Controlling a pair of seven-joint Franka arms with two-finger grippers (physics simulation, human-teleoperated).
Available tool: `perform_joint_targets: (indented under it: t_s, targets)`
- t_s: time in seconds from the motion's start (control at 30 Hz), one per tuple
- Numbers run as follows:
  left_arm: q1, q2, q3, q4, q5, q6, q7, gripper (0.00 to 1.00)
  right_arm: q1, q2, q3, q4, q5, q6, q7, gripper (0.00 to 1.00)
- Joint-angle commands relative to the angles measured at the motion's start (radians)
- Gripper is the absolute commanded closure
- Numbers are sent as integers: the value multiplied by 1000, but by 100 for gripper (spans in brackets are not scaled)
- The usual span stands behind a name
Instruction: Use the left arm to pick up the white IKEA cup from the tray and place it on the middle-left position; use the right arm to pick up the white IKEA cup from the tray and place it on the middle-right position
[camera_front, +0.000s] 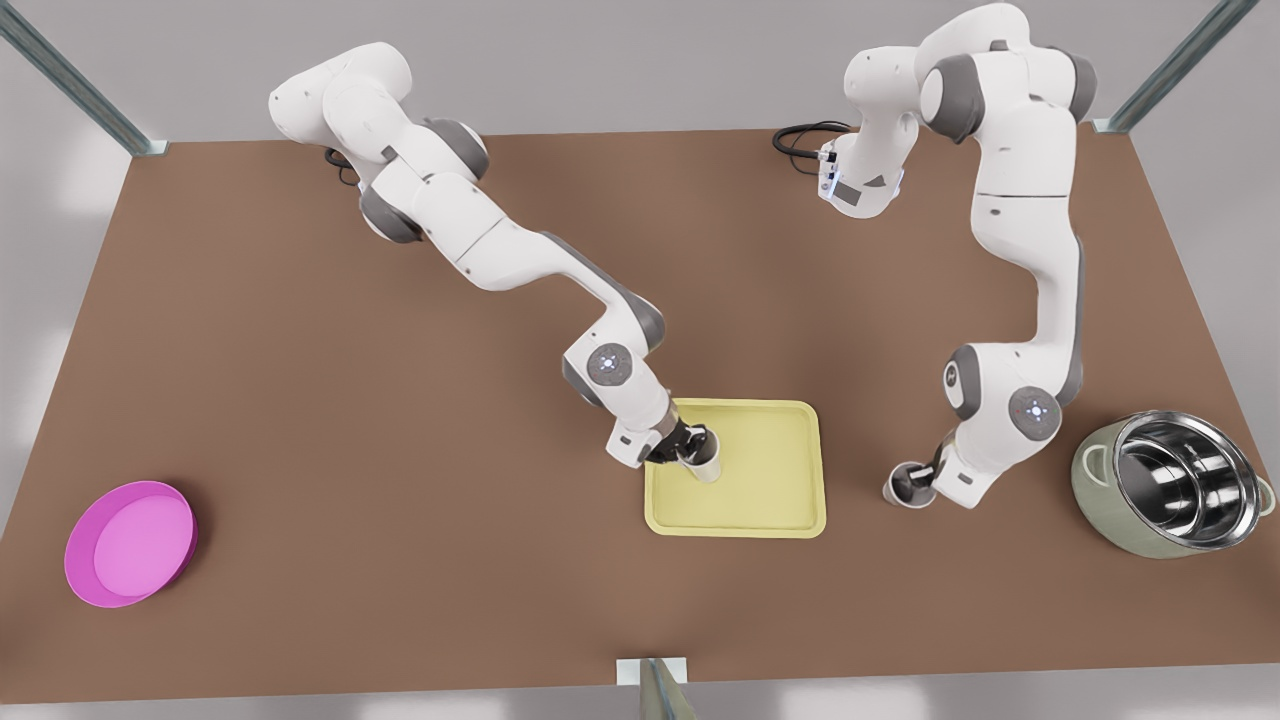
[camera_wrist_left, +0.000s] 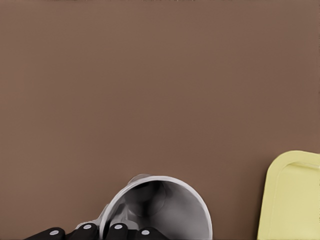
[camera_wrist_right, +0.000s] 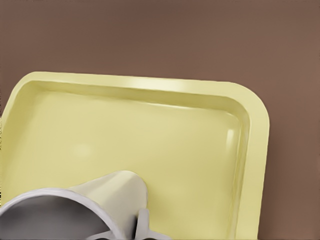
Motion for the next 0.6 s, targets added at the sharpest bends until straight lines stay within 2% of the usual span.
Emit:
perform_joint_targets:
  t_s: [0.0,0.1,0.13,0.17,0.23,0.3,0.33,0.37,0.4,0.43,0.47,0.5,0.53,0.57]
  targets:
    - [-1,8,0,2,-48,85,287,80,-7,-40,-1,-3,-24,-76,72,95]
    - [-2,29,-2,2,-76,107,287,77,-104,-235,41,-245,-22,-110,62,95]
    - [-2,29,-2,2,-72,107,292,0,-171,-284,96,-340,-22,-110,38,95]
    - [-2,29,-2,2,-69,107,293,0,-228,-324,134,-415,-22,-110,26,95]
    - [-2,29,-2,0,-65,107,295,0,-274,-381,142,-533,-21,-130,27,94]
    - [-2,21,-1,-6,-62,94,298,0,-294,-384,143,-535,-21,-218,35,94]
    - [2,-29,4,-26,-62,35,353,0,-294,-373,139,-536,-22,-241,33,94]
    - [4,-152,44,-21,-62,-197,405,0,-294,-367,137,-536,-25,-258,47,89]
    - [4,-271,69,9,-27,-431,407,0,-292,-355,137,-536,-27,-259,58,87]
    - [4,-334,91,91,-8,-637,398,0,-289,-353,130,-536,-28,-271,64,87]
    - [4,-390,107,117,-7,-719,392,0,-288,-336,119,-533,-31,-273,67,78]
    - [4,-428,111,118,-7,-723,366,0,-286,-336,117,-533,-33,-273,70,62]
    - [4,-469,104,120,-7,-723,264,0,-286,-333,117,-533,-33,-271,72,33]
    - [2,-483,102,120,-5,-723,253,0,-285,-333,117,-532,-33,-271,73,33]
